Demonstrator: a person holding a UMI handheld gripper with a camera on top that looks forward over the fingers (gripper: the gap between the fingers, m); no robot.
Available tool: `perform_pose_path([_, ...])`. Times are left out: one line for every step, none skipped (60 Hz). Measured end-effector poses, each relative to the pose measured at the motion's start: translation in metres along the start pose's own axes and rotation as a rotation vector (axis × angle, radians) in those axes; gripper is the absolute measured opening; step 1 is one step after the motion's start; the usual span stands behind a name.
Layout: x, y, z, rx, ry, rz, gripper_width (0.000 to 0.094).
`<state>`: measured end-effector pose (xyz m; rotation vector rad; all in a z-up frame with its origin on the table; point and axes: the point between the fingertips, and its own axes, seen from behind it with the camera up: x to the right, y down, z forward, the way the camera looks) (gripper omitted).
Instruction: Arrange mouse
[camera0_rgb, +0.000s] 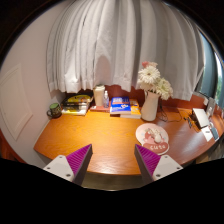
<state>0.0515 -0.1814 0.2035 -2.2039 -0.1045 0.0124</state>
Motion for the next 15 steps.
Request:
perform_pose_path([-0.003,0.003,-0.001,-0.001,0.000,-0.003,0.0856])
perform_pose_path([-0.005,0.005,-0.003,-0.002,0.000,-0.005,0.0856])
perform_pose_path([-0.007,0.008,-0.004,-0.001,0.001,-0.007,0.0854])
perform_pose_path([-0.009,0.009,-0.005,-0.001,0.001,-0.008,0.0855])
perform_pose_path([-0.010,0.011,-0.006,0.000,0.002,-0.010,0.0856])
perform_pose_path([-0.011,0.014,-0.007,0.000,0.003,-0.011,0.0855])
perform_pose_path([-0.013,0.015,-0.008,-0.001,0.003,-0.012,0.0855])
perform_pose_path([-0.014,0.016,-0.009,-0.003,0.002,-0.012,0.0856])
perform_pose_path([-0.015,0.018,-0.010,-0.004,0.001,-0.012,0.0855])
perform_pose_path([-0.016,0.020,-0.011,-0.005,0.001,-0.010,0.0855])
perform_pose_path([-0.017,0.022,-0.012,-0.004,0.001,-0.009,0.0855])
perform_pose_path([-0.018,0.024,-0.012,-0.004,0.003,-0.008,0.0855])
perform_pose_path([-0.018,0.025,-0.013,-0.004,0.004,-0.007,0.0854])
perform_pose_path([-0.019,0.026,-0.014,-0.004,0.006,-0.007,0.0855])
perform_pose_path([-0.019,0.028,-0.015,-0.005,0.007,-0.007,0.0854])
